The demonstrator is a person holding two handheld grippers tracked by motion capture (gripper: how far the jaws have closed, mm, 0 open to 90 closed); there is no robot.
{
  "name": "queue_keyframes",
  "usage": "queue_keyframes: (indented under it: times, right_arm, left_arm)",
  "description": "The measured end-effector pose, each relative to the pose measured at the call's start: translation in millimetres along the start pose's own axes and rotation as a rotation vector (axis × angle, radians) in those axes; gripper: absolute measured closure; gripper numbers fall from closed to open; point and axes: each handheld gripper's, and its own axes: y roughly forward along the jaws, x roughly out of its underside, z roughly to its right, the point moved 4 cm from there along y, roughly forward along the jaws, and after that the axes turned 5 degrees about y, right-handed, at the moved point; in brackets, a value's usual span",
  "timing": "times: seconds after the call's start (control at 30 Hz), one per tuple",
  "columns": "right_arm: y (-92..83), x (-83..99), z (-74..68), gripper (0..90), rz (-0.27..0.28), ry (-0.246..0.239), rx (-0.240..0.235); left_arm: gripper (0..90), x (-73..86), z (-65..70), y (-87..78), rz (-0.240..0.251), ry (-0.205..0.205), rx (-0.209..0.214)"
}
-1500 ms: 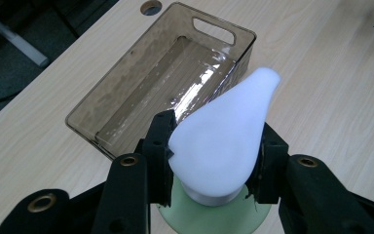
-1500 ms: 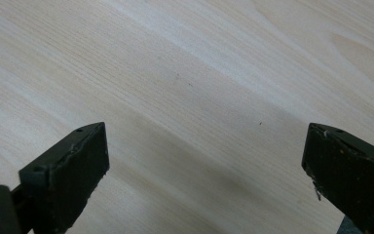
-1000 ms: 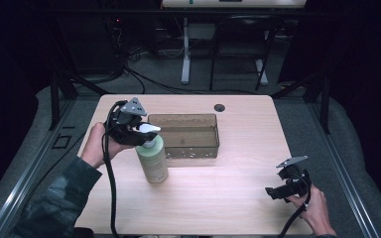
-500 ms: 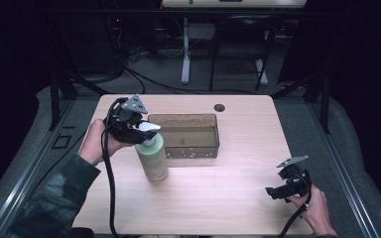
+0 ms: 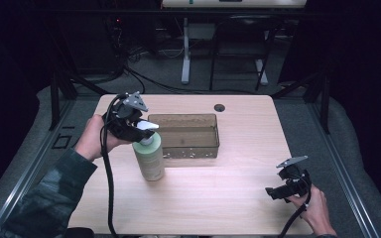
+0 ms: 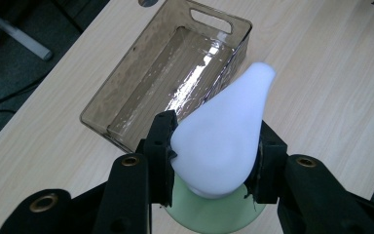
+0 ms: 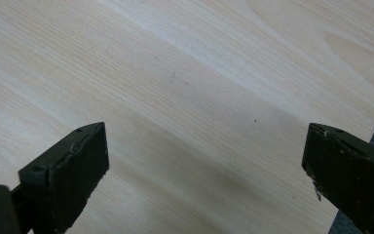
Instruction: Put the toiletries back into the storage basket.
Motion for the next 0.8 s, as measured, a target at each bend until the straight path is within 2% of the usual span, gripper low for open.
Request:
queue_keyframes:
  times: [0.37, 0.4, 0.8]
  right_arm:
    - [-0.1, -0.2, -0.5, 2.6, 0.0, -0.001, -0.002]
    - [0.0, 0.1, -0.3, 2.6, -0.002, -0.001, 0.0]
    - [-0.3, 0.2, -0.1, 2.7, -0.002, -0.002, 0.001]
  left_arm:
    - [60.7, -4.2, -3.1, -5.5, -0.045, 0.014, 0.009]
    - [60.7, -5.4, -3.0, -6.4, -0.058, 0.025, 0.015]
    - [60.8, -13.4, -5.7, -14.7, -0.091, 0.048, 0.006]
